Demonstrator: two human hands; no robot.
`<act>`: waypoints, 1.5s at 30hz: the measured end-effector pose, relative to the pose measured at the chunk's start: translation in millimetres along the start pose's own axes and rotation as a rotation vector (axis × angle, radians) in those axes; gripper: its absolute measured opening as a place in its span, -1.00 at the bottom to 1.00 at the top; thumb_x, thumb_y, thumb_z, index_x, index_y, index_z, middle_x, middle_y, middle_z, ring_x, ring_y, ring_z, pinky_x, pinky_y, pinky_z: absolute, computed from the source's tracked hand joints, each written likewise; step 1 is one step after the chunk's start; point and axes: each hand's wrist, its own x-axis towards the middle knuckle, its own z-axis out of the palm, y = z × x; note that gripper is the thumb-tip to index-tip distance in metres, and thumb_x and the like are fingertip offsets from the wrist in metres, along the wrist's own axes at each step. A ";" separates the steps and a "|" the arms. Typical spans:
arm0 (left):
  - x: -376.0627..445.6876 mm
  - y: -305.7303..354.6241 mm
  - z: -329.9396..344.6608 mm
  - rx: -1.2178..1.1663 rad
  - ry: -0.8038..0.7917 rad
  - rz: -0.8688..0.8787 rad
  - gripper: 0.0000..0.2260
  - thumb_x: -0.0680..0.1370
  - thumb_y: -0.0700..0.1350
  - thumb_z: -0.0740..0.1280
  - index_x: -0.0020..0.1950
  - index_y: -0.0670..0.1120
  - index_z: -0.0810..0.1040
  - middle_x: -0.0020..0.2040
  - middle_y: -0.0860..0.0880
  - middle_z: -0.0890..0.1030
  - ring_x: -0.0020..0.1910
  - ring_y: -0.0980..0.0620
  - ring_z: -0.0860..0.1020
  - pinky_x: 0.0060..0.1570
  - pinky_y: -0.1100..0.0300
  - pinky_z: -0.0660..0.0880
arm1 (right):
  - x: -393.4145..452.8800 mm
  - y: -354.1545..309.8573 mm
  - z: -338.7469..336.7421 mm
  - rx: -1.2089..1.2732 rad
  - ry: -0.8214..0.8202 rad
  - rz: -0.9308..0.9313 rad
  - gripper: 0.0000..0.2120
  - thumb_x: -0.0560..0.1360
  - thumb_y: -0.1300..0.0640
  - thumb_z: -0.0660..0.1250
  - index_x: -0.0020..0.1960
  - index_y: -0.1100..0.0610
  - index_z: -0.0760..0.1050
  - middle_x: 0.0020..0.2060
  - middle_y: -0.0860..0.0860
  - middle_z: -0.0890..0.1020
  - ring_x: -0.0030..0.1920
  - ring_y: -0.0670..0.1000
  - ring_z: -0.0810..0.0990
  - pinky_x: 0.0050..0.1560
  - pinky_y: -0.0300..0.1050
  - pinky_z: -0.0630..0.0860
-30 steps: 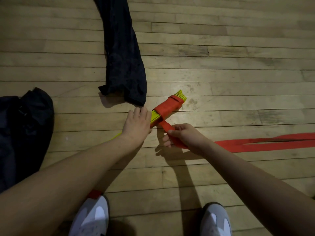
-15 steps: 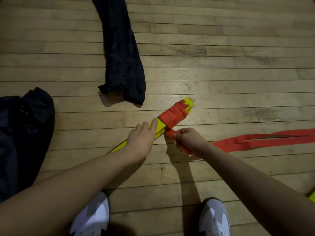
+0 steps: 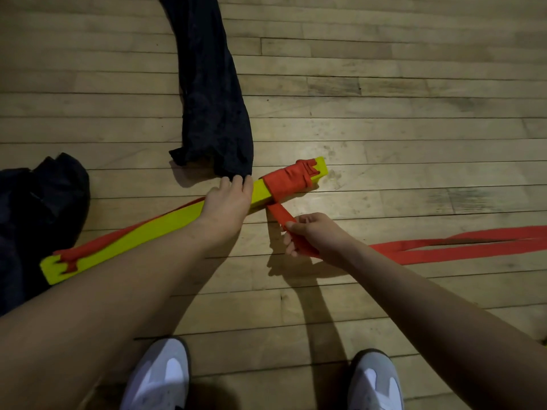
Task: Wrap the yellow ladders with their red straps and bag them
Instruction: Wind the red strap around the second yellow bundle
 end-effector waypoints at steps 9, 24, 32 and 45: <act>-22.2 4.3 16.3 0.109 0.122 0.061 -0.35 0.49 0.01 0.40 0.51 -0.08 0.22 0.29 -0.17 0.40 0.16 -0.18 0.43 0.06 0.03 0.45 | -1.0 6.1 -2.5 0.140 -0.041 0.068 -0.86 0.63 0.31 0.13 -0.06 0.26 0.43 -0.34 0.12 0.64 -0.38 0.01 0.64 -0.36 -0.18 0.59; -59.0 34.9 17.7 0.010 0.023 0.202 -0.37 0.61 -0.12 0.21 0.56 -0.11 -0.09 0.42 -0.20 0.21 0.33 -0.19 0.29 0.27 0.00 0.33 | -19.6 25.0 2.3 0.093 -0.033 0.072 -0.85 0.63 0.33 0.10 0.02 0.29 0.45 -0.26 0.13 0.61 -0.35 -0.02 0.62 -0.32 -0.20 0.55; -67.8 36.1 21.3 -0.190 -0.137 0.105 -0.37 0.63 0.03 0.10 0.56 0.08 -0.24 0.51 -0.24 0.14 0.41 -0.25 0.26 0.37 -0.05 0.25 | -21.6 28.8 1.8 0.073 -0.020 0.027 -0.81 0.61 0.35 0.12 -0.08 0.26 0.48 -0.27 0.12 0.63 -0.37 -0.05 0.63 -0.32 -0.20 0.56; -21.3 12.5 -3.4 -0.002 0.102 0.182 -0.41 0.65 -0.06 0.13 0.58 0.03 -0.12 0.21 -0.17 0.32 0.13 -0.16 0.35 0.13 0.02 0.26 | -12.4 0.4 -0.7 0.042 0.093 -0.051 -0.83 0.62 0.31 0.15 -0.12 0.21 0.44 -0.30 0.09 0.61 -0.43 -0.06 0.60 -0.35 -0.21 0.55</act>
